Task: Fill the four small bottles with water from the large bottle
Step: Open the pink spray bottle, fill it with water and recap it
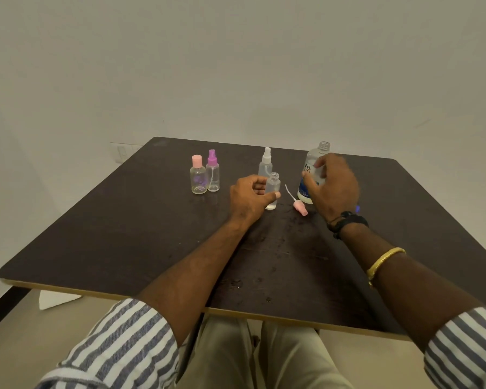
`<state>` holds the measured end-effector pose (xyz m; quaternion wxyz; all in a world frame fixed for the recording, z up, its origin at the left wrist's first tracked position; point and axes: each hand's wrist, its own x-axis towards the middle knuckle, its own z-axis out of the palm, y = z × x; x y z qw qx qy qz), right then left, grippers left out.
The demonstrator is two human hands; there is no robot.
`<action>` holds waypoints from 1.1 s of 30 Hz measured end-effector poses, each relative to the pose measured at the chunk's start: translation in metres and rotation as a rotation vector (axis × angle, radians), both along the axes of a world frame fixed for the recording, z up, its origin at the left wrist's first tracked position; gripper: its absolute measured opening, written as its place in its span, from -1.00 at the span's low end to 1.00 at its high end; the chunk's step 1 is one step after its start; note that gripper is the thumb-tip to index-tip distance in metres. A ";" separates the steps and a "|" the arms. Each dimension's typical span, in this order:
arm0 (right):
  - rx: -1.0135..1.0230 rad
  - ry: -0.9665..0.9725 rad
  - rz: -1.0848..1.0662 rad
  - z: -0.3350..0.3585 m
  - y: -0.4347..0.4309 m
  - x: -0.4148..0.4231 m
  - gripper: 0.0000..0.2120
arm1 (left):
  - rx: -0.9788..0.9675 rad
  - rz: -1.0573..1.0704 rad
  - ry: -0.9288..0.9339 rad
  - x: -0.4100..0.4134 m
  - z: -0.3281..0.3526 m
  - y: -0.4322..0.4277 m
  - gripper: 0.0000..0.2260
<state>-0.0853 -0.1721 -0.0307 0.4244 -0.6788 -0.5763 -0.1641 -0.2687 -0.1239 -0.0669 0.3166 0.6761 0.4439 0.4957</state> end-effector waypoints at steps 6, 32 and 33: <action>-0.333 -0.294 0.098 -0.009 -0.007 -0.024 -0.83 | 0.007 -0.003 -0.018 -0.001 -0.003 0.000 -0.61; -0.176 -0.151 0.119 -0.006 0.004 -0.027 -0.84 | -0.012 -0.002 -0.005 -0.002 -0.006 0.001 -0.58; -0.117 -0.118 0.144 -0.003 0.005 -0.026 -0.83 | -0.011 0.000 -0.005 -0.002 -0.005 0.000 -0.58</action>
